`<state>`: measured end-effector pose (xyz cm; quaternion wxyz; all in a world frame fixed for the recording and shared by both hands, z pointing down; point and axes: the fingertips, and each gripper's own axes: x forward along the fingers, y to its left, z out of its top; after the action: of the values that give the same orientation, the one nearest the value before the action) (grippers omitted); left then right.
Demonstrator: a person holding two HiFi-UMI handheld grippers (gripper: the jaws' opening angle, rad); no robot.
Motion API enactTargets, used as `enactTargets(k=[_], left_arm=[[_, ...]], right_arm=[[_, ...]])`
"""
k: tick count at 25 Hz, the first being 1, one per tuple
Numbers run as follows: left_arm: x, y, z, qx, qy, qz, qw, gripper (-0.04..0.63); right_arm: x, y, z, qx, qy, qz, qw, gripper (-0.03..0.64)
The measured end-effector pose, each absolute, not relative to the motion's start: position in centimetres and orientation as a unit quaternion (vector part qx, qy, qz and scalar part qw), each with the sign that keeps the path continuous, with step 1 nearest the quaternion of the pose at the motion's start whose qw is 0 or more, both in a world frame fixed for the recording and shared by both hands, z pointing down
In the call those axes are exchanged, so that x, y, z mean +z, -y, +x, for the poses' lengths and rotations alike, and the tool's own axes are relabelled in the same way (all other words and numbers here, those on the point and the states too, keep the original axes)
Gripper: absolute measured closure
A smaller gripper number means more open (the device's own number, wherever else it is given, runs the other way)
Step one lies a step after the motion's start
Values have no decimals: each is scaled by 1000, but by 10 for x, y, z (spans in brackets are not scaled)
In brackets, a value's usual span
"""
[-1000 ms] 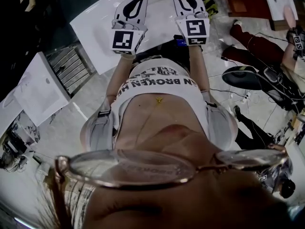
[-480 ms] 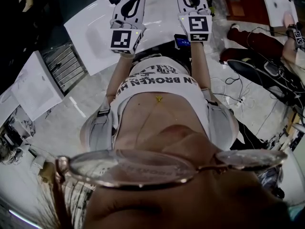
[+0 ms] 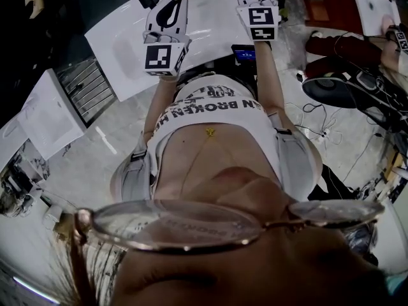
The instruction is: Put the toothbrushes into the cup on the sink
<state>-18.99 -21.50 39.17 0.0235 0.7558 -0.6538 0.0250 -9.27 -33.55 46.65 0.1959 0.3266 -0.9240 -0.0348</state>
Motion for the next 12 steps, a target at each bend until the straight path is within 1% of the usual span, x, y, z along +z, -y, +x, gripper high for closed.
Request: enactTargets(k=[5, 12], left_arm=[[395, 212, -195, 28, 665, 745, 27, 580], [398, 203, -201, 30, 675, 736, 30, 580]], right_arm=[[499, 351, -98, -14, 918, 323, 228, 560], [535, 366, -102, 7, 909, 330, 255, 558]])
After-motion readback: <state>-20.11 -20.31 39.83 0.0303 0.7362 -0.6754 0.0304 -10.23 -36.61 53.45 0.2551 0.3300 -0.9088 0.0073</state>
